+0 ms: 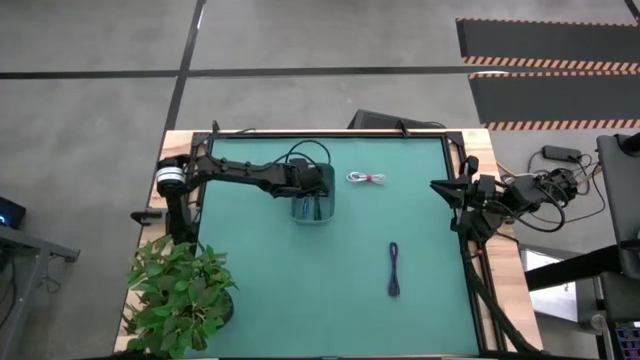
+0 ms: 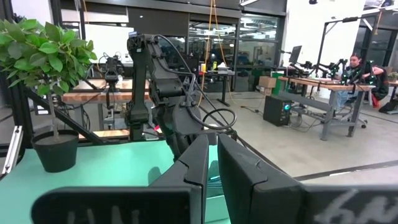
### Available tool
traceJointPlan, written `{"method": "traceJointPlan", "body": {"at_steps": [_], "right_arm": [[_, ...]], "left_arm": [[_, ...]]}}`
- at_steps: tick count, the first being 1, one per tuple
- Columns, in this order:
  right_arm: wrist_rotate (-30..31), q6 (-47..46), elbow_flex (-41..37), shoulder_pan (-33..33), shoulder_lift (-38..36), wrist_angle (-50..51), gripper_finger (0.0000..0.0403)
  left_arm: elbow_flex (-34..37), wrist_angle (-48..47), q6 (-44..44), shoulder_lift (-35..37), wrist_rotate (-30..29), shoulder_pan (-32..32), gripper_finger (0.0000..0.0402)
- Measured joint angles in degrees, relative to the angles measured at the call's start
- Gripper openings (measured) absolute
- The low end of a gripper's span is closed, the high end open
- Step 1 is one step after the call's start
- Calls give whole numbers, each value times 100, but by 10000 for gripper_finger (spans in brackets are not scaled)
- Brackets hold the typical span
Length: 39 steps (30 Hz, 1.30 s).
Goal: Pick and place USB-C Cables
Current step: Put the blue white charger cable into the bin
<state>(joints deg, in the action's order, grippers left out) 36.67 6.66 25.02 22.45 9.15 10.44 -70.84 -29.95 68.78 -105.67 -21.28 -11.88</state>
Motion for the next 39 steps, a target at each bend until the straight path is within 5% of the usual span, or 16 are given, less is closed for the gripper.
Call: {"method": "traceJointPlan", "body": {"at_steps": [39], "right_arm": [[4,0,-1,0,0,2,27]], "left_arm": [[166,190,135,0,2,28,15]]}}
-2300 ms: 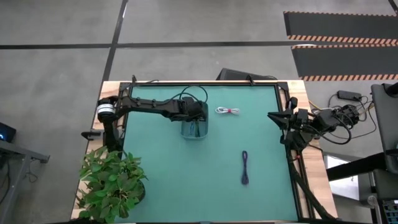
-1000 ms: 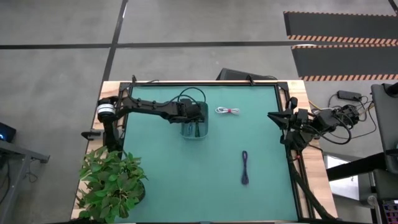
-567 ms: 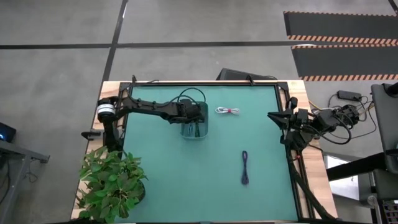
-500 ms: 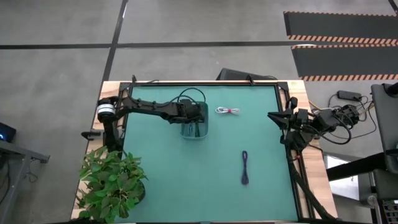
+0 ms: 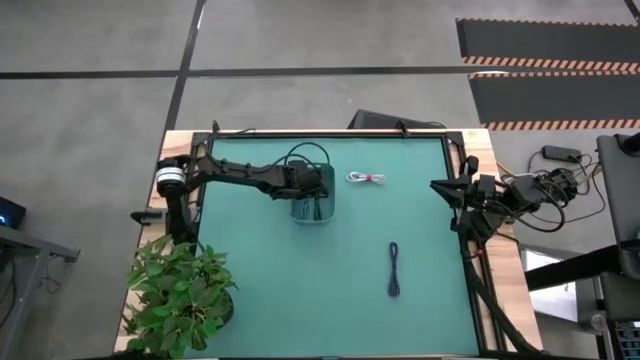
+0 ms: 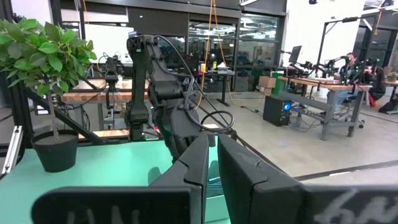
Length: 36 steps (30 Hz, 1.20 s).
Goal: Pick and place USB-C Cables
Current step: Put the blue white charger cable into the bin
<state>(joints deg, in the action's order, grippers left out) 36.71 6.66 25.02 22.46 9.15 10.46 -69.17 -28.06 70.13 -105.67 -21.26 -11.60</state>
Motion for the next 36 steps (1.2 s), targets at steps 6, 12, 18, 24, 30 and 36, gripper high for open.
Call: {"method": "traceJointPlan", "body": {"at_steps": [6,12,18,24,30,36], "right_arm": [[-1,0,2,-1,0,2,27],[0,0,0,0,0,2,27],[0,1,1,-2,0,2,27],[0,2,2,0,0,2,27],[0,0,0,-2,0,2,27],[0,0,0,-2,0,2,27]], "left_arm": [[170,191,11,2,65,-2,15],[214,319,7,2,66,-2,15],[217,352,4,2,66,-2,15],[217,361,2,2,61,-2,15],[217,361,4,2,59,-2,15],[217,363,4,2,57,-2,28]]}}
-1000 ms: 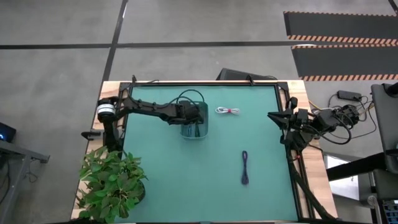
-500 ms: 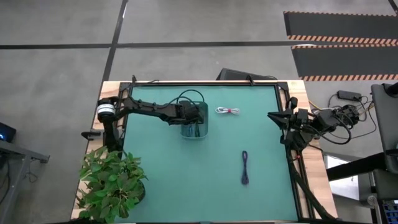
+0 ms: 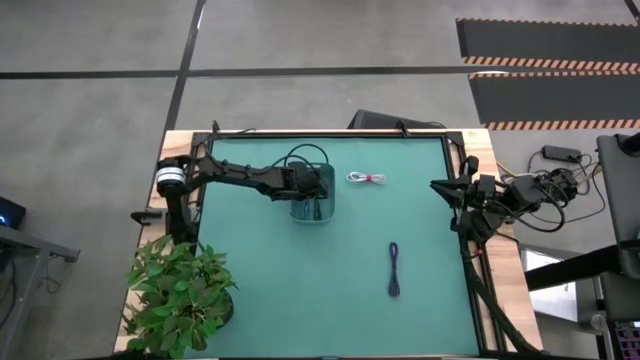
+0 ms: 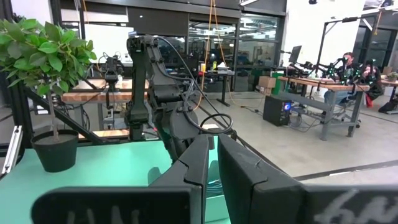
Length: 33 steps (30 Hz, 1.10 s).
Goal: Pick and place USB-C Cables
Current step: Put the blue white charger cable into the bin, then put the white charger cable into the bin
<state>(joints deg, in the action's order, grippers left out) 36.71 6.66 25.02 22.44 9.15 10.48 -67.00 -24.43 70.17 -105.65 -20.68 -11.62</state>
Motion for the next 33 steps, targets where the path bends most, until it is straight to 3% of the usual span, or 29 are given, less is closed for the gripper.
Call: {"method": "traceJointPlan", "body": {"at_steps": [9,18,24,33], "right_arm": [[0,0,2,2,0,0,27],[-2,0,0,2,0,0,27],[-2,-2,0,0,0,-2,27],[-2,-112,2,0,2,-61,27]], "left_arm": [[0,0,2,0,-3,0,80],[0,-4,-47,107,111,10,94],[-21,-3,-544,396,181,78,94],[-120,54,-1951,963,-84,340,94]]}}
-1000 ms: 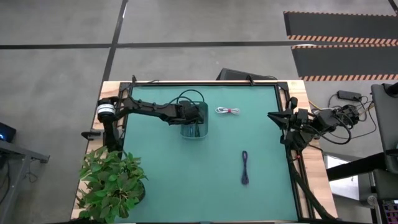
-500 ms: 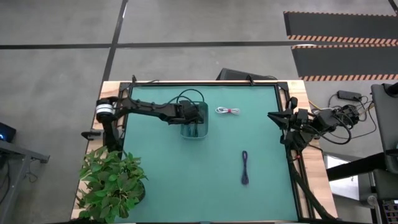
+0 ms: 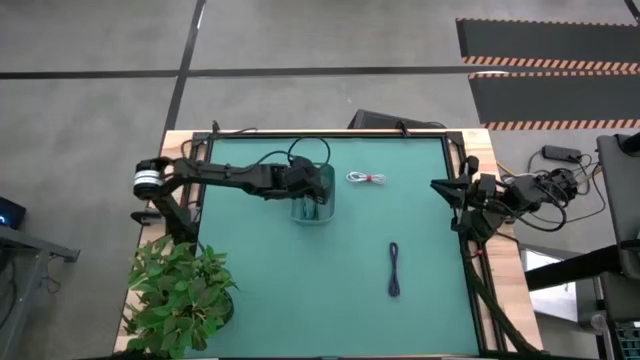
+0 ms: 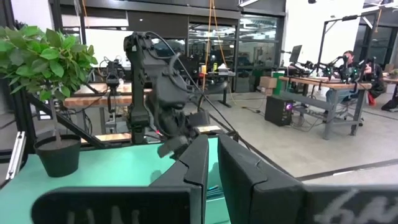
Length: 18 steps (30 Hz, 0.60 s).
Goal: Pick and place USB-C Cables
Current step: Put the white charger cable into the bin
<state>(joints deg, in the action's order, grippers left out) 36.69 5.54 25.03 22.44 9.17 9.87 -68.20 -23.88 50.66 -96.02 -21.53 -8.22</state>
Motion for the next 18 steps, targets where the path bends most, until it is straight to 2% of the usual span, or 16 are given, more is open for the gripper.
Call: {"method": "traceJointPlan", "body": {"at_steps": [6,10,18], "right_arm": [[-44,8,4,2,127,-192,27],[-62,31,7,2,371,-315,27],[-60,44,5,2,1060,-975,27]], "left_arm": [[61,672,-1377,285,-335,428,94],[94,1201,-2349,425,-358,756,94],[121,1384,-3585,672,-465,1304,94]]}}
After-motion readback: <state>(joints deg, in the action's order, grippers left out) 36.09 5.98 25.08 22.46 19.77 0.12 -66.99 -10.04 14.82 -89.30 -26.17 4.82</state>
